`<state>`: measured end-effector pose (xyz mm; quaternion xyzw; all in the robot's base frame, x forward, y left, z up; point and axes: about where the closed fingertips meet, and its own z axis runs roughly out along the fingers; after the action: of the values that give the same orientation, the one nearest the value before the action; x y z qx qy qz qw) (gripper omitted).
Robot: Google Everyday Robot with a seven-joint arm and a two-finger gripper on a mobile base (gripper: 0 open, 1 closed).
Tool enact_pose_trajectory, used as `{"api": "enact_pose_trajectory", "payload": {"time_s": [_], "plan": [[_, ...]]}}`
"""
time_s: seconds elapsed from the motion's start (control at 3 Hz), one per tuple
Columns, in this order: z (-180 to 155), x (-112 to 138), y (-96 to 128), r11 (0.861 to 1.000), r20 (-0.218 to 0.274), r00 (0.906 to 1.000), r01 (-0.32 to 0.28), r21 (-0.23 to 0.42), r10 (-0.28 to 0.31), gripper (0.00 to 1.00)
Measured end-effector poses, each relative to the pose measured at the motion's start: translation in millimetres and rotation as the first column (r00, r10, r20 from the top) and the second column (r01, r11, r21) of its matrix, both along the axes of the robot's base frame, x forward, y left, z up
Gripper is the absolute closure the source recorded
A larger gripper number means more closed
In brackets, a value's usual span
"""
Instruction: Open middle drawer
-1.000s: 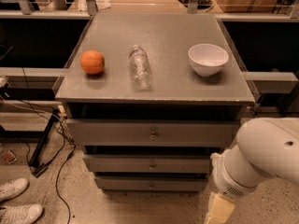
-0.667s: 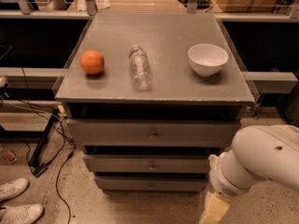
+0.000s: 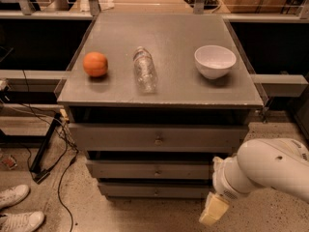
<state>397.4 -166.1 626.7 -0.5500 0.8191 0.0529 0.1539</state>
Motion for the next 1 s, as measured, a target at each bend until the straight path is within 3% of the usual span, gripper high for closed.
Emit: {"api": "enact_pose_trajectory", "payload": {"time_s": [0.67, 1.0], "plan": [[-43.9, 1.9, 12.9, 0.999, -0.025, 0.9995, 0.020, 0.028, -0.020, 0.00], [-82.0, 28.0, 31.6, 0.995, 0.002, 0.9994, 0.034, 0.091, -0.034, 0.00]]}}
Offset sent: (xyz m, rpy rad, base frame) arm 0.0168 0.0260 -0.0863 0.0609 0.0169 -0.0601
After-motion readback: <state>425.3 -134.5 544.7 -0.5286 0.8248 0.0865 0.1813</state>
